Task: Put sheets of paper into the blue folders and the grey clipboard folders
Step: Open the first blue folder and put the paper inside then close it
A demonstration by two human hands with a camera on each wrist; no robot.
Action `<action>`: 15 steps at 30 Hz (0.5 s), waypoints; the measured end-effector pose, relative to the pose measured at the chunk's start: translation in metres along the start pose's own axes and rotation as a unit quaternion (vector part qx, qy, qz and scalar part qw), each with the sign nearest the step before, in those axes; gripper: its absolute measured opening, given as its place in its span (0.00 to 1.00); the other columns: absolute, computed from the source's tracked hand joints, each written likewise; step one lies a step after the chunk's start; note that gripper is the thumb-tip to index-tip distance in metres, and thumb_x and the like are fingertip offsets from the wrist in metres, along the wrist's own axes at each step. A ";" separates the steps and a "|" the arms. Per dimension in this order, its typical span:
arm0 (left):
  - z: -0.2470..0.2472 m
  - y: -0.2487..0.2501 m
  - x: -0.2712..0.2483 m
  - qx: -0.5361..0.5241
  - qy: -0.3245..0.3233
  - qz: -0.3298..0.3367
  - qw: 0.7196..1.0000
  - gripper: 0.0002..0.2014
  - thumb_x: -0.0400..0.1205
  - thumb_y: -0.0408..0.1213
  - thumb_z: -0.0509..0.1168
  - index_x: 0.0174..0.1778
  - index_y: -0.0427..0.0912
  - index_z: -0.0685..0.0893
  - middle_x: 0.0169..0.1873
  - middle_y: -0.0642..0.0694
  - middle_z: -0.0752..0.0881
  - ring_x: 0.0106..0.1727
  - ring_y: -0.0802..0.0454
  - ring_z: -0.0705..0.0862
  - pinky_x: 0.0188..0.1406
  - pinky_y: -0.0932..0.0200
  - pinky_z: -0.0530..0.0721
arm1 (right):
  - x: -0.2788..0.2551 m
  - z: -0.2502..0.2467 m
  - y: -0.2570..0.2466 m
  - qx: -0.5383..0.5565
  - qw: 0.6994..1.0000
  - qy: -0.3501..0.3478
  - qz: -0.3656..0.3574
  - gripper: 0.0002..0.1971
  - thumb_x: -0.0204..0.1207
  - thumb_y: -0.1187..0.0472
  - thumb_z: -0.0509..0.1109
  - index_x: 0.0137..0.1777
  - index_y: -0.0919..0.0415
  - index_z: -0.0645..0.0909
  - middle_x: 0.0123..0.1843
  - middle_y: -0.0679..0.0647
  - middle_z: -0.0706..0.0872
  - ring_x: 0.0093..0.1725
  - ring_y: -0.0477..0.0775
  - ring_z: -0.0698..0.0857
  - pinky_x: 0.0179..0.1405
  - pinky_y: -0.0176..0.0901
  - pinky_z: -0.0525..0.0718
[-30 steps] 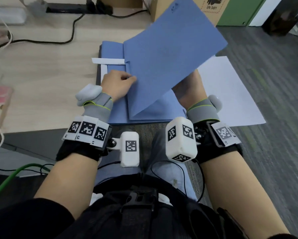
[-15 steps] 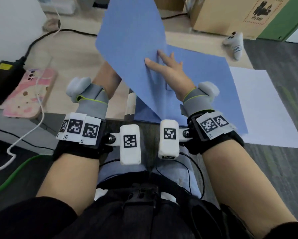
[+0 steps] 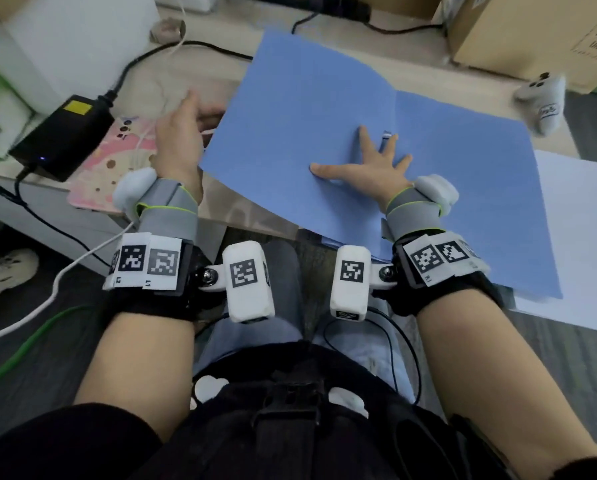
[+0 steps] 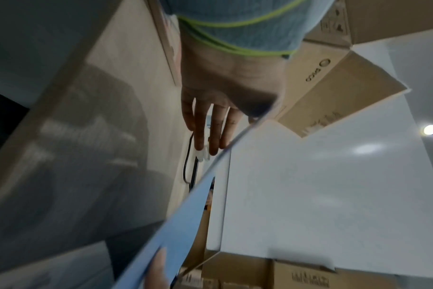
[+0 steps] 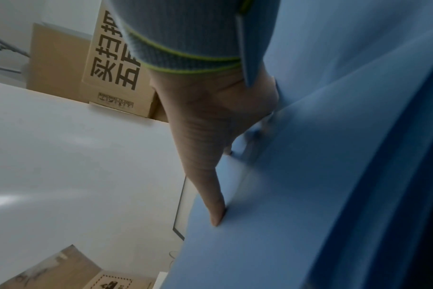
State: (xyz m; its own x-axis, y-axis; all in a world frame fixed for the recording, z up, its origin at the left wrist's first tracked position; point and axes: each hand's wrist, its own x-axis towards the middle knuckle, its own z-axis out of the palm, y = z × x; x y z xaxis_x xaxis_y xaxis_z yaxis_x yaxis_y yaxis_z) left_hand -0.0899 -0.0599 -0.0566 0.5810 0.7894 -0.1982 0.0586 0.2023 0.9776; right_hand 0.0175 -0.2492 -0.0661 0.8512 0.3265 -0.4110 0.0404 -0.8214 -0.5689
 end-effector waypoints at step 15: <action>0.055 -0.009 -0.011 0.553 -0.117 0.153 0.811 0.22 0.77 0.49 0.65 0.68 0.53 0.78 0.76 0.51 0.71 0.84 0.40 0.50 0.80 0.29 0.44 | 0.017 -0.015 0.007 0.066 0.993 0.092 -0.029 0.44 0.63 0.48 0.80 0.79 0.46 0.63 0.80 0.54 0.62 0.79 0.64 0.61 0.78 0.53 0.66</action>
State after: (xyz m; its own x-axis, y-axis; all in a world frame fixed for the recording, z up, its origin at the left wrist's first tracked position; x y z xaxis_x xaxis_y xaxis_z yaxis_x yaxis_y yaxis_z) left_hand -0.0517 -0.1022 -0.0595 0.8360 0.5470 -0.0428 0.4998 -0.7271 0.4706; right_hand 0.0404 -0.2563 -0.0663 0.9310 0.2708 -0.2448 0.0332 -0.7307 -0.6819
